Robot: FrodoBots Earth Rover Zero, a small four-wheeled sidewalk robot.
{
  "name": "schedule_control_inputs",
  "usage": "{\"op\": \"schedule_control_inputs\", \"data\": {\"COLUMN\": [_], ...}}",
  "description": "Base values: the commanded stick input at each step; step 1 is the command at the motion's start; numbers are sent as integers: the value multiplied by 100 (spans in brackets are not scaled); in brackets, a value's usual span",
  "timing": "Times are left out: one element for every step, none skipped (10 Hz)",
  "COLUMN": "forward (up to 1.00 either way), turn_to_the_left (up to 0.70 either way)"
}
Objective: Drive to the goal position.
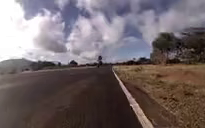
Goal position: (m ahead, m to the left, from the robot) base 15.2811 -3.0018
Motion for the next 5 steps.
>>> {"op": "schedule_control_inputs", "data": {"forward": [50, 50, 50, 50, 50], "turn_to_the_left": [0, 0, 0, 0, 0]}}
